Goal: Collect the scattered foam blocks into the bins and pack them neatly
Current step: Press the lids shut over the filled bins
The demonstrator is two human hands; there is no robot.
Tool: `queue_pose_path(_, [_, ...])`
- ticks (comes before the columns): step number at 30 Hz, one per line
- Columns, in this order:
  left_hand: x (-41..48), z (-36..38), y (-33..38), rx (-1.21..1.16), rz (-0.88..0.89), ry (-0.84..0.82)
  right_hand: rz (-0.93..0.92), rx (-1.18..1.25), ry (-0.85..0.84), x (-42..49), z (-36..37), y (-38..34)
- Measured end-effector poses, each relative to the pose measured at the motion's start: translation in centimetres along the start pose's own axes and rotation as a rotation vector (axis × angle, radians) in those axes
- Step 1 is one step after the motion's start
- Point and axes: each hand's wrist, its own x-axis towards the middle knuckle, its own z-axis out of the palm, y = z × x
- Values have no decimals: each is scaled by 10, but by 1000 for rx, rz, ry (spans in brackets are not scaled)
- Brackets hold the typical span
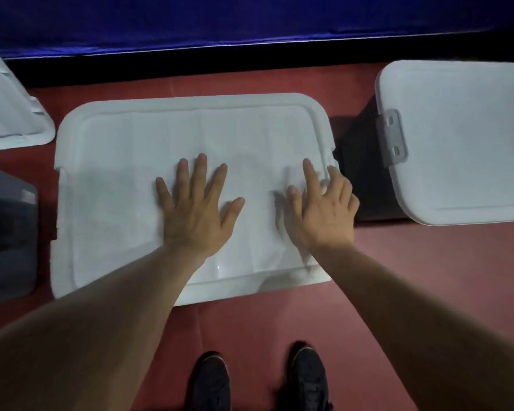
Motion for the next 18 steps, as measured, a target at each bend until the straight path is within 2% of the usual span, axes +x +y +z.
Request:
queue_pose_path(3, [25,7,40,0,-21,-14,212,117,61,24,1,29])
queue_pose_path(6, [35,22,58,-7,-70,13,360,191,3,39,10,46])
queue_pose_path(12, [35,29,61,-12,-91,38,361,312,-137,47,18,54])
queue_pose_path(15, [35,28,61,-8,-96,30,373,334,-74,46,13,52])
queue_pose_path(18, [35,30,61,4,-111,20,298,326,16,41,14,52])
